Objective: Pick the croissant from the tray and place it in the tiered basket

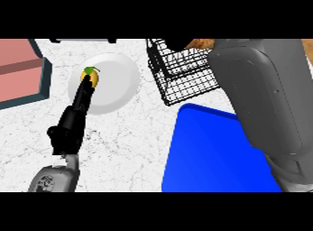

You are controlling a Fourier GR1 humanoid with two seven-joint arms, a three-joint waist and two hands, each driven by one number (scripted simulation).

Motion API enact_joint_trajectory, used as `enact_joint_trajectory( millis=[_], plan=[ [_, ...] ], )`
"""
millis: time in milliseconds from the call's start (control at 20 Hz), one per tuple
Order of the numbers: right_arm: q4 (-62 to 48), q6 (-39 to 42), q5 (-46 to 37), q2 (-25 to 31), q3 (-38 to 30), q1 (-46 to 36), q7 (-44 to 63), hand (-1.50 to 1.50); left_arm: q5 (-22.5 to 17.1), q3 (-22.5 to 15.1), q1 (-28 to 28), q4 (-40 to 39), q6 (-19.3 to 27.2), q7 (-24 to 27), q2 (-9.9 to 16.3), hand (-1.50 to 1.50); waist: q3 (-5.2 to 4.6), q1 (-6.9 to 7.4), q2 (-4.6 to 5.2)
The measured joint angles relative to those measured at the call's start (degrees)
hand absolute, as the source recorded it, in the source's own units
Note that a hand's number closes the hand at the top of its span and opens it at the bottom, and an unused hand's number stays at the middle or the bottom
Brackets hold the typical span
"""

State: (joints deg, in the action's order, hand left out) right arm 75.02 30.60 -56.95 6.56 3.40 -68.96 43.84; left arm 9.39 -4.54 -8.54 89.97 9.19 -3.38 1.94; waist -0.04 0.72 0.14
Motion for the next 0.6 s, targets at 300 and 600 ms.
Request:
enact_joint_trajectory(
  millis=[300, 600],
  plan=[
    [-8.8, -5.7, -1.5, 1.7, -1.5, 0.2, -4.8, -1.50, 0.3, 0.2, -0.8, -0.6, 0.3, 0.1, -0.4, 0.00, 0.01, 0.01, 0.06],
    [-13.3, -13.8, 2.4, -1.0, -8.6, 1.7, -4.7, -1.50, -0.5, 1.0, -0.7, -0.7, -0.5, -0.1, 0.1, 0.00, 0.04, 0.18, 0.14]
  ],
)
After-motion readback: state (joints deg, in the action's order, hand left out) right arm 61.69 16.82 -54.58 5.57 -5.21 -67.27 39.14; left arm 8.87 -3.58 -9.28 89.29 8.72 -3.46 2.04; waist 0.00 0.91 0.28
